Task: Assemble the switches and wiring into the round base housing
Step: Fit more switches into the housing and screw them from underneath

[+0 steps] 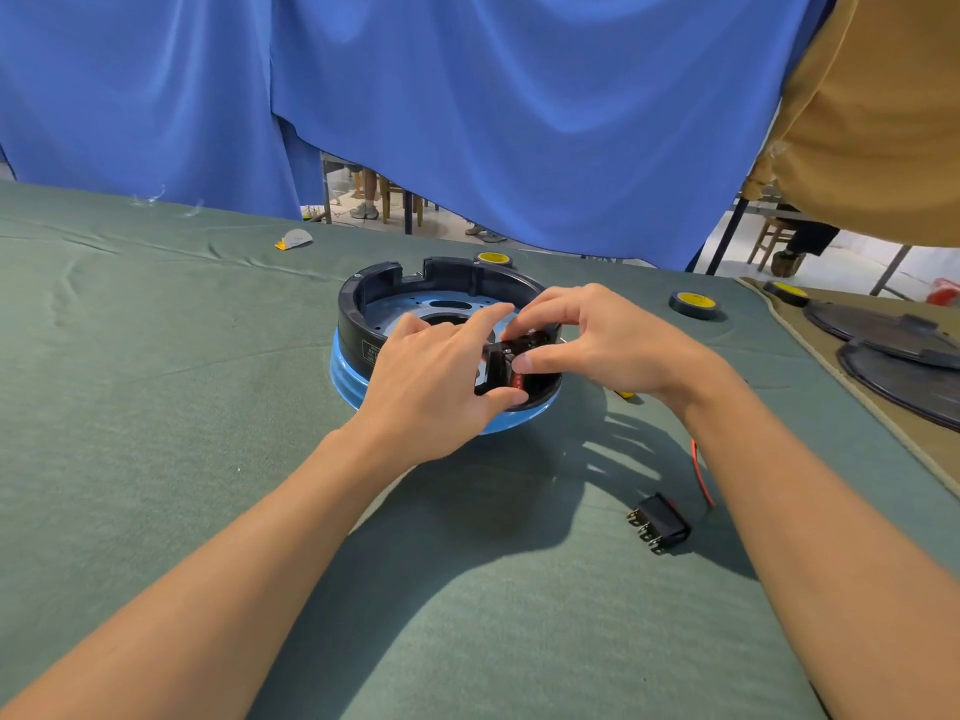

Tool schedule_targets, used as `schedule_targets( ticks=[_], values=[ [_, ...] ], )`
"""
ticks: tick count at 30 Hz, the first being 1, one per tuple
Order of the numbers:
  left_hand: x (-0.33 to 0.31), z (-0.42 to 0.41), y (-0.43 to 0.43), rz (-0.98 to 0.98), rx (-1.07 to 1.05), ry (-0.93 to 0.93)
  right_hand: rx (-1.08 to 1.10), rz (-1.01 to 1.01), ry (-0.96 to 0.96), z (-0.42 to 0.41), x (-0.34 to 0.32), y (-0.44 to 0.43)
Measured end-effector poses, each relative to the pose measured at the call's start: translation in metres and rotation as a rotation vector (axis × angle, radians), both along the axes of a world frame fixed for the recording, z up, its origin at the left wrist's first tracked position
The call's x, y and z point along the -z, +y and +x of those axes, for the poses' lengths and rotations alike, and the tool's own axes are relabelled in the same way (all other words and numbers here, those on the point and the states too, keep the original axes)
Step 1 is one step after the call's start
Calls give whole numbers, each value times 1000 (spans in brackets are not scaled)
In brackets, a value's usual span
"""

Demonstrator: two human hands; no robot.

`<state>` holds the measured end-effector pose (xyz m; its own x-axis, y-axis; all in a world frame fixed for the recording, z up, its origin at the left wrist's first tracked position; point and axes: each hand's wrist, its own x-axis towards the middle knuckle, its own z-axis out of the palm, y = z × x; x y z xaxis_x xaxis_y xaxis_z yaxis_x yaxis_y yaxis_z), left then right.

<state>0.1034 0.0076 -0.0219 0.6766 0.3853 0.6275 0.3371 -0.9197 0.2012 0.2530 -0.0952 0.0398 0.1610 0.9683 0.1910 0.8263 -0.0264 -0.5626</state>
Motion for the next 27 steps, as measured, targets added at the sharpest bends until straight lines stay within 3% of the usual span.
schedule_targets(
  ticks=[14,20,24,27],
  values=[
    [-4,-3,8,-13,57,72,3,78,-3,-9,10,-24],
    [-4,-2,7,-31,38,67,281,481,194,1,-3,-36],
    [-2,-2,5,8,40,24,265,230,-56,-25,27,-24],
    [-1,-3,6,25,50,-2,298,223,-147,-37,39,-15]
  ],
)
